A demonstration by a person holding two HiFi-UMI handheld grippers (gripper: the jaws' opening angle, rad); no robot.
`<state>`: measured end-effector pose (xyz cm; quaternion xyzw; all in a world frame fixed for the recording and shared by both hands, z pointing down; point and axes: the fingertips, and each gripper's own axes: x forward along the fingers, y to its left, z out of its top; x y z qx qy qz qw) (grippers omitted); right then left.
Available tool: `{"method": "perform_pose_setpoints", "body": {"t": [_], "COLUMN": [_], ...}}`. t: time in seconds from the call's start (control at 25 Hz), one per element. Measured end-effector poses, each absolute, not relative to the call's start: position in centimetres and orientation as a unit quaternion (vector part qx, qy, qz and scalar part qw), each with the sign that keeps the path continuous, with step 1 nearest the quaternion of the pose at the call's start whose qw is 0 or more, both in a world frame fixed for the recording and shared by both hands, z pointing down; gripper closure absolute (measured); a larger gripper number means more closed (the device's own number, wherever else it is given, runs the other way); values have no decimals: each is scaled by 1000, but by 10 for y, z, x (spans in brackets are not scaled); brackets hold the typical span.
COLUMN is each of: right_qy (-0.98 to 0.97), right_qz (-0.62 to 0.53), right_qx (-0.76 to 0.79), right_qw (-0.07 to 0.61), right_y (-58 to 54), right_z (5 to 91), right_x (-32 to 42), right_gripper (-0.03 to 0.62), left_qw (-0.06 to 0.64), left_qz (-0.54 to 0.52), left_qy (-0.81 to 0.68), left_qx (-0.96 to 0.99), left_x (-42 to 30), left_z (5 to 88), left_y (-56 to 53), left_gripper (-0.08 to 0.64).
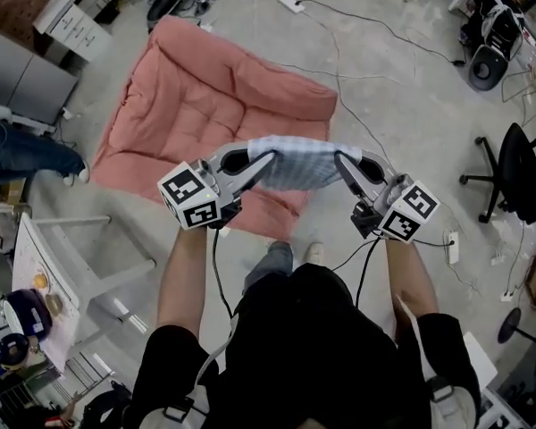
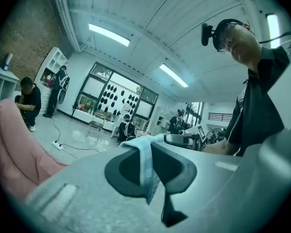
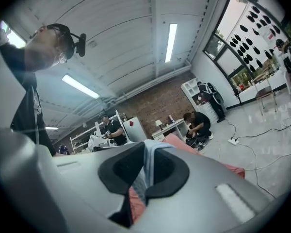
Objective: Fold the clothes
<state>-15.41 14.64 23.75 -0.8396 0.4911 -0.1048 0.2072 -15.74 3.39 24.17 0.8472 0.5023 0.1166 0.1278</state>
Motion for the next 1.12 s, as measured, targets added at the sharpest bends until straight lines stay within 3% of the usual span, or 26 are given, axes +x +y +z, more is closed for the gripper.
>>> {"method": "perform_pose_setpoints", "body": {"t": [0.6,1.12], "right_qy": [533,572], "right_qz": [-105,-153], "right_qx": [-819,-788], "right_qw": [187,168], "right_y": [182,168], "right_z": [208,216], "right_x": [-205,-160], "right_gripper": [577,577], "left_qw": [115,140], "left_qz": [97,124], "left_qy": [446,399], "left_qx": [882,898], "left_x": [-232,-201], "left_z": [220,237], "left_y": [72,64], "left_gripper": [526,526]}}
